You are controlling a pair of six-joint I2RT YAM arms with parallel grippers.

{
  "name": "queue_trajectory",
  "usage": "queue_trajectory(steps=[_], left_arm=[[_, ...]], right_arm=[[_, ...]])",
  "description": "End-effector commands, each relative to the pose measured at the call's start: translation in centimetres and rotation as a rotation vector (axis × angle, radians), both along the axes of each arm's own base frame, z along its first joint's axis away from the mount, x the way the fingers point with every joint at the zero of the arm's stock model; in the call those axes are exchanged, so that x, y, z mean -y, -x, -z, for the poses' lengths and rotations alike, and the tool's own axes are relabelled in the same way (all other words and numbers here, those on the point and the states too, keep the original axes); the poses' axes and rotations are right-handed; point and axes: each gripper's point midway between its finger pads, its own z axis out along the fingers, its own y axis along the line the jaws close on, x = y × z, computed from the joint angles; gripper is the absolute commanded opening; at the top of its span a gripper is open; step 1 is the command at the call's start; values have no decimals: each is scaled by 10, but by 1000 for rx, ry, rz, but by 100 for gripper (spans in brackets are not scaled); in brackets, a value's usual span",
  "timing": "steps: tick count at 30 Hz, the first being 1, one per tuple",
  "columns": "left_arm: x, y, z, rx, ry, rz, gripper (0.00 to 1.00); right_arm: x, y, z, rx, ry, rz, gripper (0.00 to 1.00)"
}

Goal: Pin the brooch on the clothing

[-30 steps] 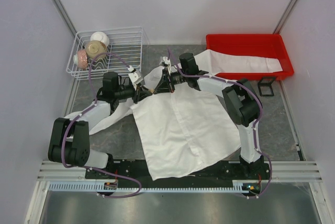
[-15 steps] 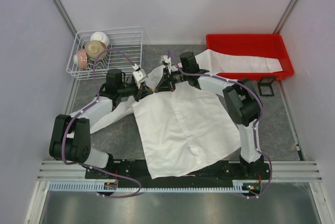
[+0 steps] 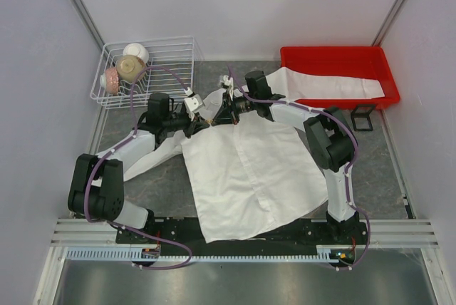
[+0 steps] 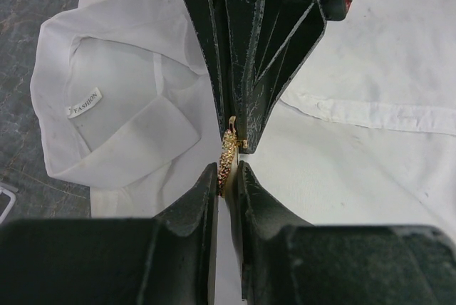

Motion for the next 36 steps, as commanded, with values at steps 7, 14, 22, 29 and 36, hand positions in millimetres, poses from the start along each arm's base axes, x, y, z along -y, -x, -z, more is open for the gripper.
queue_trajectory(steps=[7, 14, 22, 29, 36], left_arm=[[9, 0, 13, 13, -68, 51, 20], [8, 1, 16, 13, -79, 49, 26], [8, 2, 12, 15, -67, 41, 31], [8, 5, 7, 17, -40, 37, 33], [7, 8, 0, 31, -20, 42, 55]], right_arm=[[-16, 1, -70, 147, -116, -55, 0], [-18, 0, -68, 153, -107, -49, 0], [-18, 1, -64, 167, -97, -58, 0], [-16, 1, -63, 179, -96, -65, 0], [-14, 0, -61, 192, -91, -63, 0]])
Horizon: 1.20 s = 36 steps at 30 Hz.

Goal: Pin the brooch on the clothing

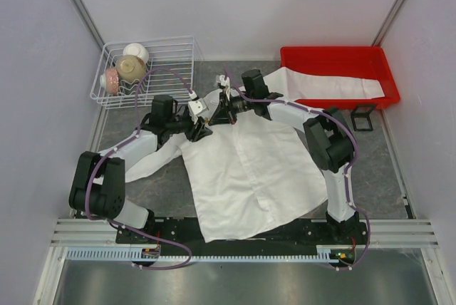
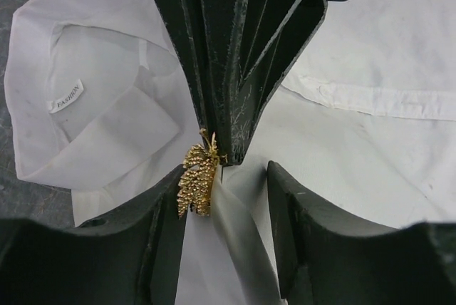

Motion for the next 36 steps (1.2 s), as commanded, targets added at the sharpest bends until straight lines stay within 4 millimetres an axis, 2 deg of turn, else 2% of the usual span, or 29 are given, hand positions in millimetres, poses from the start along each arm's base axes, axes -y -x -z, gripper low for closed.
queue_trajectory(steps=[1, 6, 8, 15, 19, 22, 23, 24, 25, 26, 27, 28, 29, 30, 32, 34, 35, 36], left_arm=[[5, 7, -14, 31, 36, 33, 58], [-3, 10, -23, 42, 63, 24, 62], [-14, 9, -30, 61, 65, 15, 63], [-42, 16, -47, 51, 75, 4, 65], [-58, 12, -45, 12, 64, -75, 65], [-72, 2, -36, -40, 42, -175, 64], [-76, 0, -33, -62, 35, -205, 63], [-78, -3, -34, -73, 38, -219, 61], [-81, -5, -30, -95, 36, -237, 61], [-86, -10, -27, -99, 18, -271, 60], [-88, -12, -25, -105, 8, -290, 58], [-91, -15, -22, -112, 0, -309, 57], [-97, -21, -18, -115, -24, -345, 57], [-99, -24, -15, -122, -33, -359, 57], [-103, -31, -9, -137, -54, -378, 57], [-103, -34, -4, -151, -69, -376, 57], [-104, -39, -4, -147, -79, -385, 58], [-103, -41, 2, -163, -86, -384, 58]], right_arm=[[-8, -1, -58, 160, -109, -56, 0], [-4, -3, -51, 194, -91, -55, 0], [-2, -6, -46, 212, -74, -44, 0], [8, -21, -14, 319, 48, 8, 0], [9, -22, 2, 408, 107, -16, 0], [8, -9, 15, 467, 157, -55, 4], [9, -3, 19, 530, 170, -88, 14], [6, 10, 25, 552, 190, -126, 21], [9, 13, 24, 601, 212, -136, 26], [13, 22, 33, 631, 233, -171, 36], [17, 29, 37, 634, 249, -196, 42], [22, 33, 32, 651, 258, -202, 50], [28, 36, 36, 647, 279, -208, 61], [34, 39, 37, 639, 302, -213, 66], [40, 33, 26, 632, 313, -189, 75], [52, 24, 25, 556, 344, -153, 77], [48, 13, 8, 559, 325, -135, 79], [59, 4, 8, 506, 344, -108, 79]])
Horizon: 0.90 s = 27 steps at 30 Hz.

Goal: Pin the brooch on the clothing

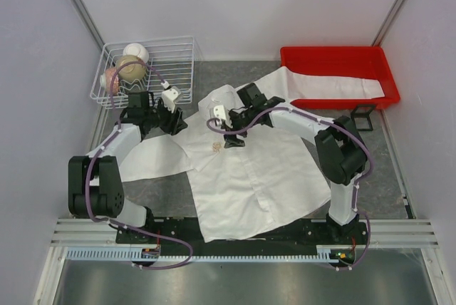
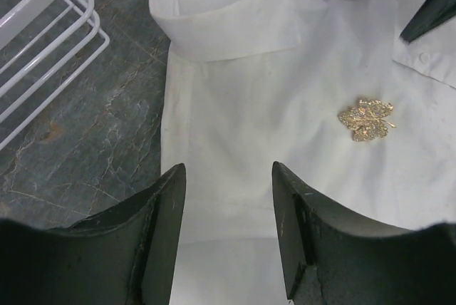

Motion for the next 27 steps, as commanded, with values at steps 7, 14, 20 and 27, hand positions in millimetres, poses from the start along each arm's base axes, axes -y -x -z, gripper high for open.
queue_trajectory(steps=[7, 14, 20, 27], left_arm=[[-3, -26, 13, -29, -79, -41, 62], [1, -27, 17, -36, -76, -22, 61], [-3, -25, 14, -46, -61, -69, 59], [-5, -19, 4, -44, -36, -100, 59]], right_arm=[[27, -123, -36, -123, -2, 335, 77], [17, -210, -47, -48, -81, 569, 76], [8, -251, -40, 108, -131, 624, 76], [-12, -256, -20, 289, -119, 498, 77]])
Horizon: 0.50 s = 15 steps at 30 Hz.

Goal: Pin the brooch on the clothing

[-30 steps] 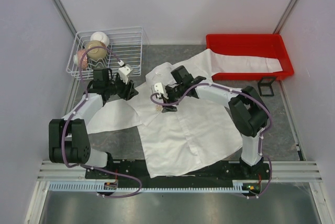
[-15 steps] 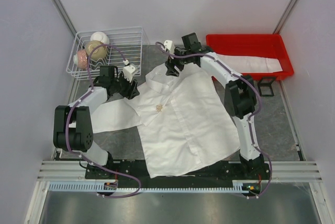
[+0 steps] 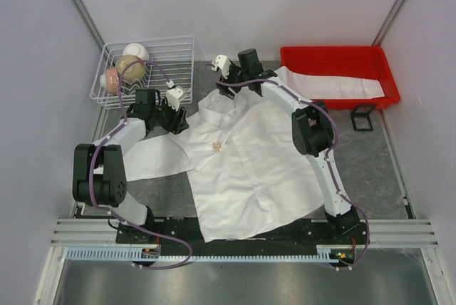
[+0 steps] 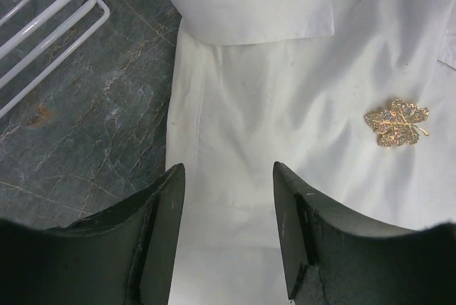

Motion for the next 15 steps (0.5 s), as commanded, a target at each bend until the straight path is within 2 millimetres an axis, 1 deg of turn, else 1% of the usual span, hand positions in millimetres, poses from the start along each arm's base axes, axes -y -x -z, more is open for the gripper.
queue_trajectory(steps=[1, 5, 9, 10, 13, 14, 15], left_arm=[[-2, -2, -25, 54, 26, -38, 59], [-4, 1, -24, 46, 29, -47, 59], [-7, 3, -26, 47, 35, -60, 59], [-7, 3, -25, 45, 36, -61, 59], [-9, 3, -29, 53, 38, -68, 59], [-10, 4, -28, 51, 38, -71, 59], [-12, 4, -29, 55, 37, -73, 59]], right_arm=[[-23, -15, -17, 208, -2, -81, 77], [-37, -9, -5, 253, 21, -169, 78], [-43, -5, 15, 291, 69, -249, 79], [-45, -4, 16, 314, 84, -272, 79], [-51, -4, 25, 330, 104, -293, 75], [-50, -6, 31, 332, 114, -296, 74], [-52, -6, 31, 339, 114, -301, 70]])
